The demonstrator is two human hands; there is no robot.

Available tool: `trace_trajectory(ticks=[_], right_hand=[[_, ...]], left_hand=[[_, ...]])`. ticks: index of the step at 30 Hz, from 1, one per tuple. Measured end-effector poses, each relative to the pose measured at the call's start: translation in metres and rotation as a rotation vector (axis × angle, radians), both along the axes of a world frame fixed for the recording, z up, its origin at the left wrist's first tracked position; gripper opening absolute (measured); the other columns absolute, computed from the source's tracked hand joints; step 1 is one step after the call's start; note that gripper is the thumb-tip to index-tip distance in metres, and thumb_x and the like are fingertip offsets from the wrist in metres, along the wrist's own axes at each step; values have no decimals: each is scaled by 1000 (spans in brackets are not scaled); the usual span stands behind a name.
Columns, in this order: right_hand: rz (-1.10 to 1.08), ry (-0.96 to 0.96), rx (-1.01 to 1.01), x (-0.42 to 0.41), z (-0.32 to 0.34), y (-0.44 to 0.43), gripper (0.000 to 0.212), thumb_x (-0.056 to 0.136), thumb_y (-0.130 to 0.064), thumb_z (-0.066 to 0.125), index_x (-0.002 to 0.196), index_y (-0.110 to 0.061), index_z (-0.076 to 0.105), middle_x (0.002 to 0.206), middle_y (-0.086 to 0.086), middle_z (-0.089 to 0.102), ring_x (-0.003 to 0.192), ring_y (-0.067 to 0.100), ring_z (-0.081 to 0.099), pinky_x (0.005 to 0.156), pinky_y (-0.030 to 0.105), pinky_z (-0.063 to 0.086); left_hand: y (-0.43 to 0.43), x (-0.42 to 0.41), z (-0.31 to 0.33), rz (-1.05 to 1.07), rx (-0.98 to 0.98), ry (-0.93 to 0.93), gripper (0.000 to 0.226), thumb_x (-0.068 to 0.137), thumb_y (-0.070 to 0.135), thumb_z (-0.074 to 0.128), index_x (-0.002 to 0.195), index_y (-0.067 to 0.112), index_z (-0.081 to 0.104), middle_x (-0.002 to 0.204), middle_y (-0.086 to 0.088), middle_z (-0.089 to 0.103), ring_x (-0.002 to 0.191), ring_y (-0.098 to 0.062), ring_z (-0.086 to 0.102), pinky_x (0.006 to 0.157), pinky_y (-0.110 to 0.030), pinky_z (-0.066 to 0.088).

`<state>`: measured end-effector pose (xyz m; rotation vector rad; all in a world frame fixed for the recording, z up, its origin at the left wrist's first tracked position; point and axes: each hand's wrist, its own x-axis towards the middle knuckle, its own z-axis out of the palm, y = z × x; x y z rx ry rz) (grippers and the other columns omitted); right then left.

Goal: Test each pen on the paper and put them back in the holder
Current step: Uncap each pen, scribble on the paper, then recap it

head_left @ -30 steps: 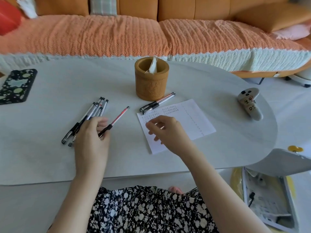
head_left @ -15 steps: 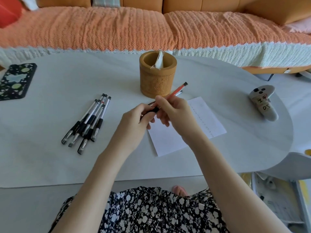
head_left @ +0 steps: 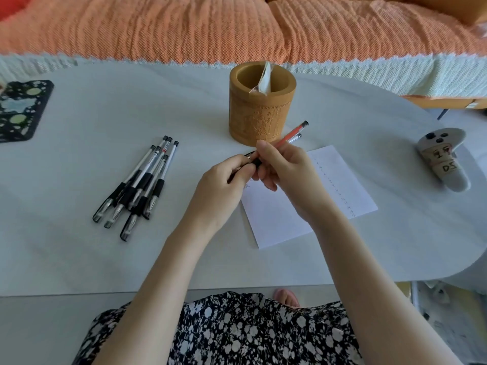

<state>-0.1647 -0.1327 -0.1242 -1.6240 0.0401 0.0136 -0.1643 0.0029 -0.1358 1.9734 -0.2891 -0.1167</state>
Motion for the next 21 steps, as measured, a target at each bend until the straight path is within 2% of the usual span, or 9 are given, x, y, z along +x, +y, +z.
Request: trace_trajectory(ticks=[8,13,16,19,21], right_hand=[[31,-13,20,2,-4,2,33,100,-18,46,73,-6,61,52,3,55,44,16,38,46,20,32],[33,-5,108,2,-5,-2,31,100,-19,45,76,-8,61,51,0,56,57,24,41,48,20,34],[0,-15,108,1,-7,-3,29,98,-19,49,76,-7,62,50,1,54,49,22,41,45,18,34],[-93,1,189,4,-8,-10,24,93,-20,59,75,-4,62,49,4,49,40,16,37,42,20,31],[-146,24,226,6,-9,-18,20,85,-19,68,73,-5,60,50,3,45,42,15,36,43,22,29]], left_hand=[[4,1,1,-20,-85,53,26,95,21,47,72,16,58,43,11,39,46,-5,33,45,-15,24],[5,-3,3,-10,-131,102,21,94,24,51,83,12,64,38,16,43,39,0,40,41,-10,24],[8,-6,2,-19,-66,102,21,91,33,54,83,18,64,45,17,49,43,1,40,45,-12,24],[17,-7,-2,31,8,95,28,77,52,64,86,26,65,56,5,37,48,-7,32,45,-18,21],[22,-7,-5,60,108,93,34,69,56,69,93,32,63,59,0,38,49,-8,36,46,-18,26]])
